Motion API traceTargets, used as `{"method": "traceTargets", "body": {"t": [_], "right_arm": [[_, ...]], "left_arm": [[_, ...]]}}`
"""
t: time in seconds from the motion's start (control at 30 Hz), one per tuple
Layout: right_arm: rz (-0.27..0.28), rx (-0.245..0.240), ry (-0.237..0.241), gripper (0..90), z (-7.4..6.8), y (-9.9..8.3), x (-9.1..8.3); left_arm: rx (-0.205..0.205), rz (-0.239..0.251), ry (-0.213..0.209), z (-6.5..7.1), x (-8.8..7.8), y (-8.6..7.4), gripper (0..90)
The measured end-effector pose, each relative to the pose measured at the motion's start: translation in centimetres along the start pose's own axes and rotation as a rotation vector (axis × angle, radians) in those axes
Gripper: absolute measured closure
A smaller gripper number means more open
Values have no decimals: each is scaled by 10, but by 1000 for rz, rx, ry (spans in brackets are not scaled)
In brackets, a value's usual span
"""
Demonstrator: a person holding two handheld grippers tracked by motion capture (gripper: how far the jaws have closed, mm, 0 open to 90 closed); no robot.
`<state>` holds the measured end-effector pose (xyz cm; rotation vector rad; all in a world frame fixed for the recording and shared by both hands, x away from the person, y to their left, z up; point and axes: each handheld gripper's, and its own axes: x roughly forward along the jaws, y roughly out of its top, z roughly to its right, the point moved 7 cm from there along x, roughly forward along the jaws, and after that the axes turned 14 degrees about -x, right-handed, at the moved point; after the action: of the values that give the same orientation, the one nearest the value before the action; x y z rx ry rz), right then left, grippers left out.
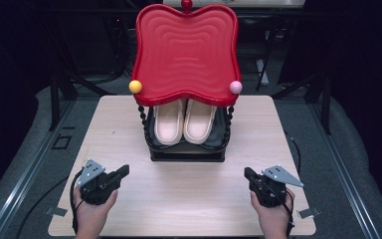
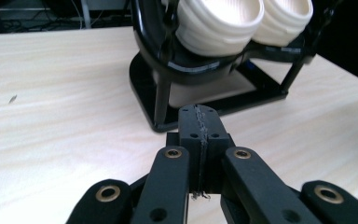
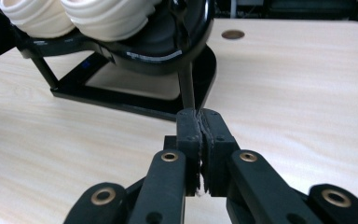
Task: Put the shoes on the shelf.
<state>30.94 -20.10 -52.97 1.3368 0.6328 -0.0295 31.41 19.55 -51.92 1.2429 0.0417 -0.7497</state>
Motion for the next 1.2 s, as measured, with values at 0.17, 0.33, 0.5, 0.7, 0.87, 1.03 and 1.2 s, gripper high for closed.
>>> {"method": "traceTargets", "body": {"t": [0.17, 0.33, 0.5, 0.7, 0.87, 1.03, 1.2], "right_arm": [[-27, 21, 13, 846, 0, -11, -11], [-48, -11, -13, 826, 2, -22, -14], [-52, -14, -14, 783, 5, -31, -7], [-103, -74, -37, 750, 9, -46, 1], [-145, -69, -34, 707, 16, -57, 8], [-158, -54, -38, 671, 21, -63, 10], [-140, -48, -42, 632, 23, -63, 12]], "left_arm": [[22, -33, 26, -10, -10, -17, 900], [14, -47, 51, -25, -6, -33, 900], [-23, -53, 54, -38, 1, -39, 888], [-7, -52, 89, -52, 3, -45, 830], [-16, -70, 111, -62, 6, -49, 801], [-26, -84, 122, -71, 11, -53, 723], [-43, -70, 116, -74, 13, -55, 597]]}}
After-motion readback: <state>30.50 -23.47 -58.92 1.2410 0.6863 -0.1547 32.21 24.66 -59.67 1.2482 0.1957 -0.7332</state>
